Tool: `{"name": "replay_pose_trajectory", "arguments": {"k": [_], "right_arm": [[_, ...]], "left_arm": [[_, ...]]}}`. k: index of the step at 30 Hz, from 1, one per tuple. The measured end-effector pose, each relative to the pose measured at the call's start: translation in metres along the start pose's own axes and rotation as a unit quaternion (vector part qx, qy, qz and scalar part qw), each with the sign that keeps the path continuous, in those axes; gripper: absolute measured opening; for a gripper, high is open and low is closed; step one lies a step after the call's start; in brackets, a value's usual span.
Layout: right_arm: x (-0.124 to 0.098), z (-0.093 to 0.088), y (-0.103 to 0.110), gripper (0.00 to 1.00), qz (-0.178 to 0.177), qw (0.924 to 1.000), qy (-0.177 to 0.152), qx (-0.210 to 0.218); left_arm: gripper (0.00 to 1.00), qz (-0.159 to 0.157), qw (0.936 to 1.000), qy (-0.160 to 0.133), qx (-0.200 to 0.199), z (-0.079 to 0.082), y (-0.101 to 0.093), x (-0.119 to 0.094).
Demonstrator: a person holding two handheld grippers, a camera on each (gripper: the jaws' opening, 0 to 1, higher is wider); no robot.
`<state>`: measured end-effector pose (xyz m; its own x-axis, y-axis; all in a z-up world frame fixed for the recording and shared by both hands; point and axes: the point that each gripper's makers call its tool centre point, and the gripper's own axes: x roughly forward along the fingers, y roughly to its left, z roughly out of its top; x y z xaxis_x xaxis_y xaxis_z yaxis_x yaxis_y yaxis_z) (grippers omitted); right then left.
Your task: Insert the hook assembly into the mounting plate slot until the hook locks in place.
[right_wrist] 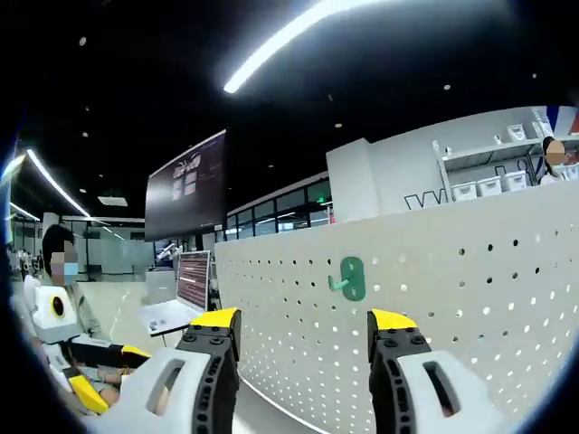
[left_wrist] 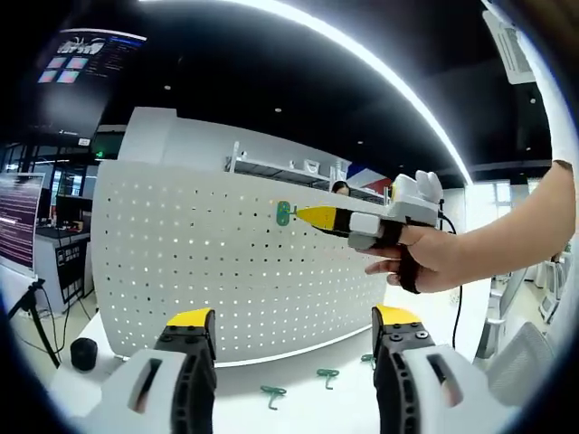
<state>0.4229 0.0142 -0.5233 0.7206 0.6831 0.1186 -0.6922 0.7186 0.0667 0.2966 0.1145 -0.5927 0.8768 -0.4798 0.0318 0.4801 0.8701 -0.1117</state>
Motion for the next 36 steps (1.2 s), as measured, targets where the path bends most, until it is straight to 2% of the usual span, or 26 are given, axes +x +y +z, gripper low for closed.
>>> {"name": "replay_pose_trajectory", "arguments": {"k": [4,12,15,29,36], "right_arm": [[-0.017,-0.005,0.008,0.55,0.024,0.9996,0.011,-0.007],[-0.044,-0.010,0.012,0.57,0.031,0.9993,0.017,-0.013],[-0.053,-0.012,0.012,0.57,0.033,0.9994,0.013,0.003],[-0.089,-0.034,0.012,0.58,0.016,0.9993,0.031,0.015],[-0.103,-0.040,0.010,0.58,0.008,0.9992,0.036,0.017]], "left_arm": [[0.72,-0.001,1.0000,0.001,0.002,0.000,0.000,-0.001],[0.72,-0.005,1.0000,0.005,0.004,-0.002,-0.002,-0.001],[0.72,-0.004,1.0000,0.003,-0.003,-0.002,-0.002,-0.001],[0.72,-0.005,0.9999,0.010,-0.001,-0.007,0.001,-0.001],[0.72,-0.008,0.9998,0.016,0.003,-0.009,0.001,-0.002]]}}
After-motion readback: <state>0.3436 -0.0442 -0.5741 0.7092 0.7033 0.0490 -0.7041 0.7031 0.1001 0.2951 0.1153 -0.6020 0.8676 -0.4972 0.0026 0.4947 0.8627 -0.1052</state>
